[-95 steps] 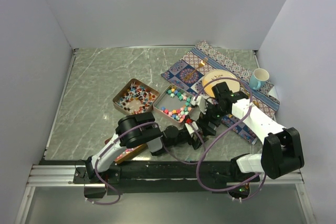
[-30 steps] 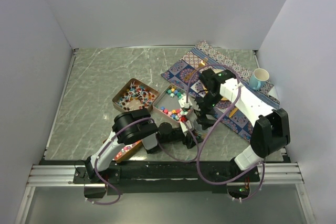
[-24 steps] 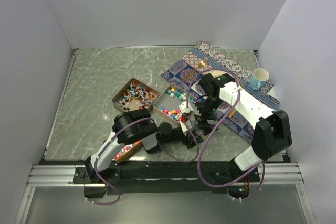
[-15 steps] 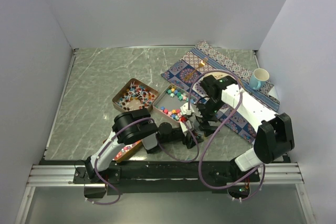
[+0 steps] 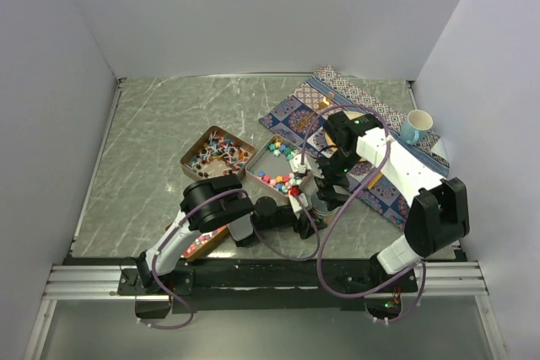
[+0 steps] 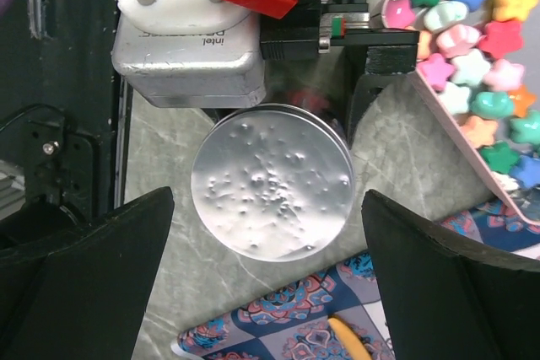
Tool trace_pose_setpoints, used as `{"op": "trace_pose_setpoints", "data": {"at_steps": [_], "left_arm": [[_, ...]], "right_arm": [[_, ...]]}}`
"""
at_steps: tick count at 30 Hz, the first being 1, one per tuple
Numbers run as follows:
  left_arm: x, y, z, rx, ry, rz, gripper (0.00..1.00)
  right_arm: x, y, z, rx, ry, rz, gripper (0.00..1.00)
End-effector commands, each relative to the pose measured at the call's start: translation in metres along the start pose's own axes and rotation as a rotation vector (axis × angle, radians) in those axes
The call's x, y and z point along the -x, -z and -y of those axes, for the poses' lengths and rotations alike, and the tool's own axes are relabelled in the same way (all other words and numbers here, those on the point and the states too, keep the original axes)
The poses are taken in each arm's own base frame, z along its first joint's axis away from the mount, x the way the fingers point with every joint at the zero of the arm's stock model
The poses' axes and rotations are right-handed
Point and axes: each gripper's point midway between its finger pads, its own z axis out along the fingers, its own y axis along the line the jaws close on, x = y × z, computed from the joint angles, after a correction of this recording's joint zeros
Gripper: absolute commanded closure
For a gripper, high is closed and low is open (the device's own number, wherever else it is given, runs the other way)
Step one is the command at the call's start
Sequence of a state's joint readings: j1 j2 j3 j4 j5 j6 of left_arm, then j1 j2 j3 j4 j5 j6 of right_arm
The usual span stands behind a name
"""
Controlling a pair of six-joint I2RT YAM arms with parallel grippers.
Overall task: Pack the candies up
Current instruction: Screw the bottle lid onto the packing bottle.
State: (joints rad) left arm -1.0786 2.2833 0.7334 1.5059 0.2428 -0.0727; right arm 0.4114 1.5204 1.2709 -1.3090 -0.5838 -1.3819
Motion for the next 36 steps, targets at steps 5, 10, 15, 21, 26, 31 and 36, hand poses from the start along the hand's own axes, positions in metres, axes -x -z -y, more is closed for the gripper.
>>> {"op": "trace_pose_setpoints", "data": {"at_steps": [5,10,15,21,26,31,36], "left_arm": [[-0.018,0.018,-0.007,0.049,0.079,0.009,0.46],[-0.020,0.018,-0.012,0.067,0.092,0.000,0.46],[-0.022,0.017,-0.017,0.085,0.121,0.002,0.47],[-0.022,0.019,-0.018,0.085,0.133,0.004,0.48],[-0.019,0.018,-0.016,0.072,0.136,0.014,0.50],[-0.022,0.019,-0.015,0.069,0.140,0.013,0.51],[-0.023,0.018,-0.015,0.070,0.132,0.011,0.51]], "right_arm": [[-0.002,-0.008,-0.006,0.152,-0.061,-0.010,0.00],[-0.015,-0.009,-0.013,0.147,-0.059,-0.055,0.00],[-0.035,-0.009,-0.038,0.114,-0.064,-0.111,0.00],[-0.055,-0.018,-0.066,0.102,-0.129,-0.142,0.00],[-0.066,-0.024,-0.083,0.078,-0.178,-0.160,0.00],[-0.074,-0.029,-0.101,0.081,-0.228,-0.176,0.00],[-0.076,-0.024,-0.121,0.057,-0.249,-0.173,0.00]]}}
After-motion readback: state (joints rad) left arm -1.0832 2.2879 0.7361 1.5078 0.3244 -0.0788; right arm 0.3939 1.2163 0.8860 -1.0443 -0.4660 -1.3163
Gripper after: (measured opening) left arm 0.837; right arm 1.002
